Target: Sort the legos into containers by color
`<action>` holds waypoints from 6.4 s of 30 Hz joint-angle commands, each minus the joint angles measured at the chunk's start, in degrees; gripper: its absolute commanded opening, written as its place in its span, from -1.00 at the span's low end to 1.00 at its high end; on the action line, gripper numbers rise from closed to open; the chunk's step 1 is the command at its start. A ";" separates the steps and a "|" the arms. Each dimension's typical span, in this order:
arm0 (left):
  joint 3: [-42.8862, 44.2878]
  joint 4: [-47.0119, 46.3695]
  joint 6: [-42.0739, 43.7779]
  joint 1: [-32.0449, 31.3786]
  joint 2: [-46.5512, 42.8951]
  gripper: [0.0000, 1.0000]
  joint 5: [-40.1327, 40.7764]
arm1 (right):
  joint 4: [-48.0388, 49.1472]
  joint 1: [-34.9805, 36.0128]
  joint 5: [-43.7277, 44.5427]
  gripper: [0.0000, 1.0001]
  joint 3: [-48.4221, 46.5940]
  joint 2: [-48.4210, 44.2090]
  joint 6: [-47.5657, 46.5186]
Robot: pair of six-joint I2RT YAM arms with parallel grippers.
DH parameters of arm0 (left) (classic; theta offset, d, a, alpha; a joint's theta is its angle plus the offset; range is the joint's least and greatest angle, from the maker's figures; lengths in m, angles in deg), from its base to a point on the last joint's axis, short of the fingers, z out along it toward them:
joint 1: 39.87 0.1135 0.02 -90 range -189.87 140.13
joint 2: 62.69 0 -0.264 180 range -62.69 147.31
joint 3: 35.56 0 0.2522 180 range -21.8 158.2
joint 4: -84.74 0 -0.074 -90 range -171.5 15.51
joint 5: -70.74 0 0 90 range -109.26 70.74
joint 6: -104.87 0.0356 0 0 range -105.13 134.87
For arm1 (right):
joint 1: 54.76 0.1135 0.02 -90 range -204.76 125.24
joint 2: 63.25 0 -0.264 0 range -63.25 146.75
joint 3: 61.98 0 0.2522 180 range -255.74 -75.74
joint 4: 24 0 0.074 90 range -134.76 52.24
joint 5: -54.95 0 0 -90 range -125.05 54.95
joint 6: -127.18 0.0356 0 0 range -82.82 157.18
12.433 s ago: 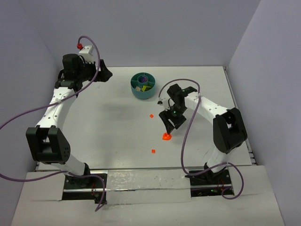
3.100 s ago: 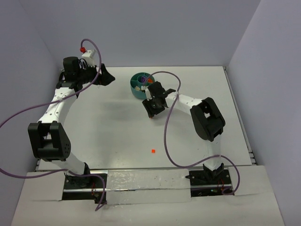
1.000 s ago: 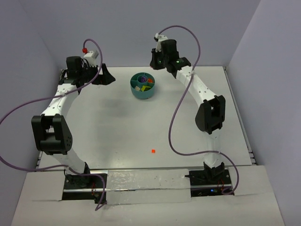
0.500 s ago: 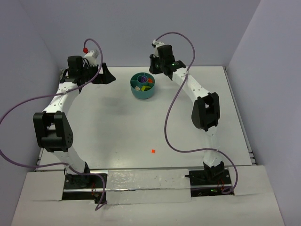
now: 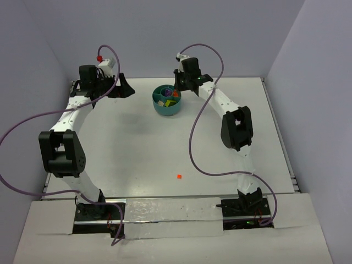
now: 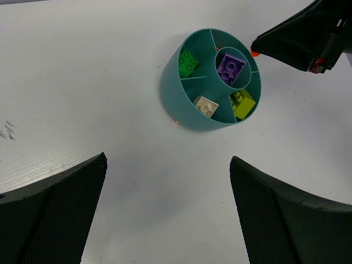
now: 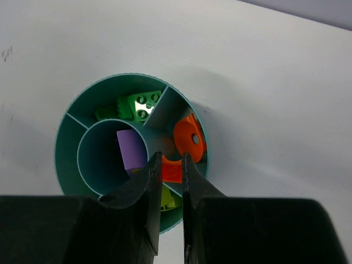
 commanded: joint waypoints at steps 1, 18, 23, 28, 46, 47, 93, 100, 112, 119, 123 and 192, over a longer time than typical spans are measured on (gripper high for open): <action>3.09 -1.55 -0.30 0.39 0.33 0.99 0.56 | 1.69 -0.10 0.25 -0.76 -1.85 0.54 0.24; 3.22 -1.60 0.01 0.39 0.92 0.99 1.03 | 0.86 -0.01 0.02 0.02 -2.81 0.99 0.54; 2.69 -1.44 0.84 0.38 1.67 0.98 1.20 | 0.38 -0.01 -0.38 0.16 -0.82 -2.63 0.66; 1.60 -2.12 1.53 0.35 1.11 0.99 1.48 | 1.22 -0.01 -1.78 0.57 8.23 -12.36 -1.94; -16.95 2.42 15.78 0.33 -16.46 0.98 0.99 | -16.02 7.10 -17.63 0.87 43.04 -46.44 -27.81; -17.99 2.60 16.30 0.33 -17.24 0.98 1.73 | -16.48 8.74 -17.55 0.86 45.23 -47.57 -28.37; -16.42 4.79 18.09 0.33 -13.16 0.99 6.65 | -6.32 35.69 1.02 0.09 60.98 -30.77 -25.35; -15.78 4.98 18.45 0.33 -12.80 0.98 6.91 | -6.44 36.32 1.25 -0.15 61.01 -30.68 -25.40; -15.02 4.66 18.04 0.33 -12.15 0.98 6.27 | -11.53 31.72 -3.56 -1.00 54.34 -33.95 -25.12; -13.03 3.81 16.52 0.33 -11.24 0.99 4.96 | -17.37 17.26 -13.90 -1.00 31.12 -31.62 -21.29; -11.91 1.39 14.50 0.33 -10.46 0.98 4.41 | -12.99 9.58 -13.34 -1.00 20.07 -28.36 -15.37; -3.15 -0.97 9.81 0.33 -0.90 0.99 3.49 | -4.01 -1.95 -10.26 0.06 -6.88 0.93 -1.91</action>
